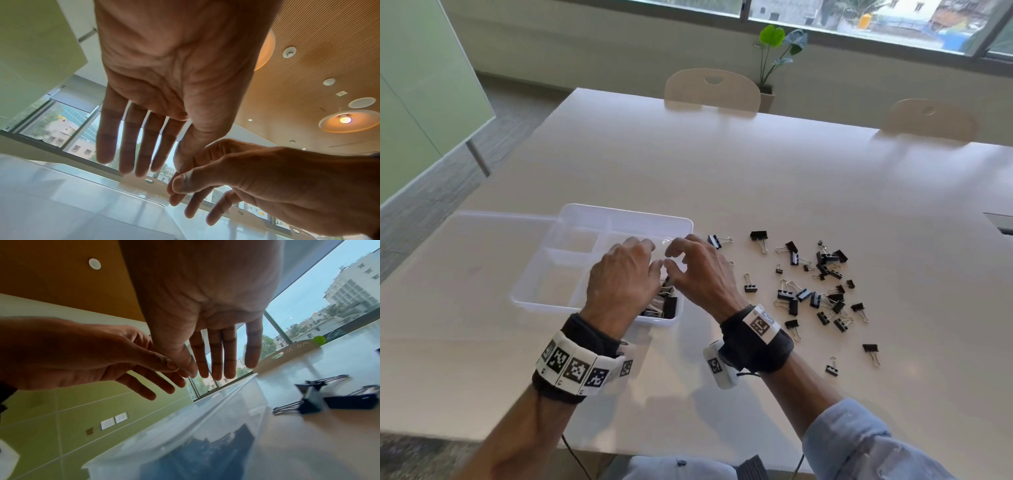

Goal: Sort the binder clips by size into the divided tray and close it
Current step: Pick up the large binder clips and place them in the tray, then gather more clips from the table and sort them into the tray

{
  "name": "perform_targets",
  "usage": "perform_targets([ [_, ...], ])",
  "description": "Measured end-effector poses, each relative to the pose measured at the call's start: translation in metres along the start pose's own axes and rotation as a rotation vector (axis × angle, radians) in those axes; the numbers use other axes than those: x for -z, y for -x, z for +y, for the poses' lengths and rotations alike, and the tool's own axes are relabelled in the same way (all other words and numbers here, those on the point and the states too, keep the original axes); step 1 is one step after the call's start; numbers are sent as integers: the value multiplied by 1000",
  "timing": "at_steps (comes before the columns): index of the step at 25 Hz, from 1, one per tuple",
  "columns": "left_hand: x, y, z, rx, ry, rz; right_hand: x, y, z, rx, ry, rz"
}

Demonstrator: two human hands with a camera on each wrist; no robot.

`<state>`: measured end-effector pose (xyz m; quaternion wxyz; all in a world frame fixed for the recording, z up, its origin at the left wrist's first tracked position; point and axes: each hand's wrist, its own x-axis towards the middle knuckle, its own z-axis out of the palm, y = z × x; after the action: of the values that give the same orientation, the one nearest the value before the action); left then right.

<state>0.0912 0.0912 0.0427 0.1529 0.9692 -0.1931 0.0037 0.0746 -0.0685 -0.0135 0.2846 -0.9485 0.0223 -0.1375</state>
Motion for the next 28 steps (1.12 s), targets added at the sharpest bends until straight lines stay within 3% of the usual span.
perform_targets([
  [6,-34,-25,62,-241,39,-134,48,9,69,-167,30,28],
  [10,-66,-36,98,-189,-190,-419,74,-6,121,-282,104,-47],
  [20,-108,-63,115,-39,-231,-400,64,-76,181,-366,248,-267],
  [24,-111,-65,113,-27,-218,-328,51,-80,185,-285,306,-218],
  [28,-107,-66,116,-14,-219,-342,45,-87,182,-224,247,-206],
])
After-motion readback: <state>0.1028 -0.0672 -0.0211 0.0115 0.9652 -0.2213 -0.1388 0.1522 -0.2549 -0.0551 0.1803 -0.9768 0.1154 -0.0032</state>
